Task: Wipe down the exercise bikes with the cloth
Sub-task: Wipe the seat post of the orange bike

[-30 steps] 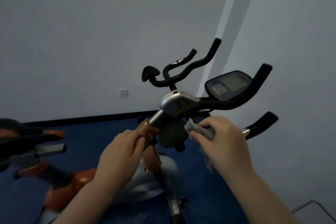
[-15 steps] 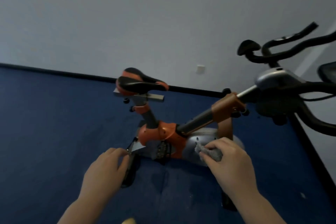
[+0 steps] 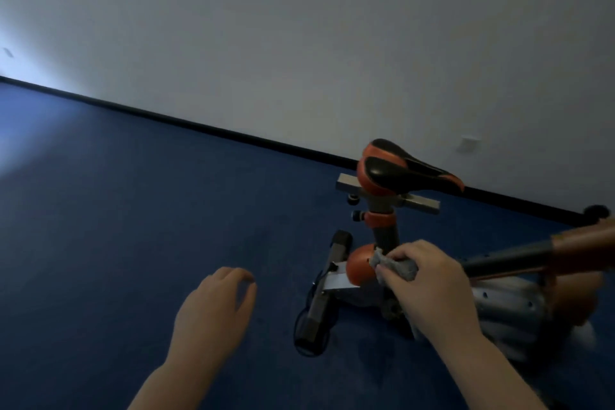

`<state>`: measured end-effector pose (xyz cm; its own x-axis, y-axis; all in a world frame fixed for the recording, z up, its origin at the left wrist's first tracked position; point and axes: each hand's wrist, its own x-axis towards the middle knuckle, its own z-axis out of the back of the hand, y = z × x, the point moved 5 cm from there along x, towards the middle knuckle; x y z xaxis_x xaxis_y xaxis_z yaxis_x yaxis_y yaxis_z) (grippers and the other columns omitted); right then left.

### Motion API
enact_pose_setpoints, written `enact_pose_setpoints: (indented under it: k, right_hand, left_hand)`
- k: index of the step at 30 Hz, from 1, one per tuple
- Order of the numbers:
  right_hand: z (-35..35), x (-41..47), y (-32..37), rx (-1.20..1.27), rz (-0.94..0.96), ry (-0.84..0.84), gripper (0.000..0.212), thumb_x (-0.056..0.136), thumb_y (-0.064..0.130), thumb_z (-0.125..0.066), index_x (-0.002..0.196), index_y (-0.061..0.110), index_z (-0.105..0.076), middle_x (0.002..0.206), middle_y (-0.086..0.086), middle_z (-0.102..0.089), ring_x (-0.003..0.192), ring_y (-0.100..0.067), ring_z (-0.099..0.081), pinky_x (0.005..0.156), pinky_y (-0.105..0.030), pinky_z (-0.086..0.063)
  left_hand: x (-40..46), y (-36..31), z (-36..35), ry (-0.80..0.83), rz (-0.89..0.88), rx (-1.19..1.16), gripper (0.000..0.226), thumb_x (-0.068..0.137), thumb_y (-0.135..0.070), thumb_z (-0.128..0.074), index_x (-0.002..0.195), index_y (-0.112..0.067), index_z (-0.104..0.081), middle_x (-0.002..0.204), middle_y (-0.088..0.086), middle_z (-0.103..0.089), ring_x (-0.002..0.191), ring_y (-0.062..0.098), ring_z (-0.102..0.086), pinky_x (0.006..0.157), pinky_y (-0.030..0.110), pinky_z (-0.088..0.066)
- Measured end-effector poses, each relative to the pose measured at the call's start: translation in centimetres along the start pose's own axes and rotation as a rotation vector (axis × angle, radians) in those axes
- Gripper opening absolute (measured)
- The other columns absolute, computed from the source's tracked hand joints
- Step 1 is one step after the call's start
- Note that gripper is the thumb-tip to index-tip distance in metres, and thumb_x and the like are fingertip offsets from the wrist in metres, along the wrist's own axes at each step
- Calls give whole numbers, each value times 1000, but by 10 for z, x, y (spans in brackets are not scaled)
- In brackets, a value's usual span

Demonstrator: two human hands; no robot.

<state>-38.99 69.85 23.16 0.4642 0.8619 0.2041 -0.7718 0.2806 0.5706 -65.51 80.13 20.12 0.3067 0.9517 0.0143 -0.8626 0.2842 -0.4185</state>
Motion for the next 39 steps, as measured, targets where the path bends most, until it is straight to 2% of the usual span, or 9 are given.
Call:
enact_pose_setpoints:
  k: [5, 10, 14, 18, 22, 26, 30, 35, 39]
  right_hand:
    - [-29, 32, 40, 10, -19, -8, 19, 73, 27, -76, 70, 28, -57, 75, 14, -55, 73, -1, -52, 56, -12, -37]
    - [-47, 77, 44, 30, -41, -27, 27, 72, 21, -74, 68, 28, -48, 74, 13, -50, 78, 2, -50, 53, -14, -37]
    - [-69, 126, 43, 43, -14, -1, 24, 73, 19, -72, 68, 25, -49, 73, 11, -49, 78, 0, -49, 61, -10, -38]
    - [-89, 182, 48, 71, 34, 46, 24, 75, 24, -72, 69, 25, -49, 73, 12, -49, 74, -2, -49, 55, -13, -37]
    - [-110, 235, 58, 59, 89, 81, 23, 76, 30, -72, 72, 26, -49, 77, 12, -50, 73, -3, -50, 58, -19, -39]
    - [-134, 280, 75, 41, 102, 116, 23, 76, 36, -71, 74, 31, -48, 80, 15, -50, 77, 0, -50, 57, -15, -36]
    - [-167, 333, 91, 14, 89, 133, 25, 74, 40, -72, 77, 36, -47, 83, 18, -49, 79, 2, -50, 56, -16, -37]
    - [-212, 399, 122, -1, 15, 91, 22, 77, 38, -71, 79, 34, -49, 84, 18, -49, 76, 2, -50, 57, -15, -36]
    - [-236, 441, 146, 20, -80, 32, 22, 76, 38, -71, 78, 35, -50, 83, 19, -50, 78, 3, -51, 56, -15, -37]
  left_hand:
    - [42, 31, 19, 21, -17, -14, 23, 92, -42, -45, 107, -35, -60, 114, -20, -58, 101, 3, -56, 80, 26, -47]
    - [100, 34, 20, 14, -43, -53, 24, 92, -42, -45, 108, -34, -61, 113, -21, -58, 103, 3, -55, 78, 25, -46]
    - [151, 21, 10, 12, -60, -59, 24, 93, -40, -46, 109, -32, -61, 115, -18, -58, 103, 5, -55, 79, 26, -46]
    - [200, 14, 5, 21, -58, -64, 25, 93, -42, -44, 110, -34, -59, 116, -20, -57, 103, 3, -54, 78, 23, -46]
    - [249, 16, 5, -33, -43, -93, 24, 93, -42, -45, 110, -34, -60, 114, -21, -57, 101, 1, -54, 74, 20, -43]
    - [291, 35, 3, -1, 4, -129, 24, 93, -42, -45, 110, -34, -60, 113, -22, -57, 100, -1, -54, 75, 20, -42]
    - [349, 65, 1, 12, 30, -121, 24, 93, -44, -43, 110, -36, -59, 114, -22, -57, 101, -1, -53, 77, 20, -43]
    - [451, 84, 12, 121, -107, -73, 27, 94, -42, -42, 115, -34, -57, 120, -19, -56, 105, 3, -53, 86, 21, -44]
    - [525, 88, 30, 147, -282, -32, 28, 94, -42, -40, 115, -34, -57, 119, -19, -57, 105, 2, -53, 86, 20, -43]
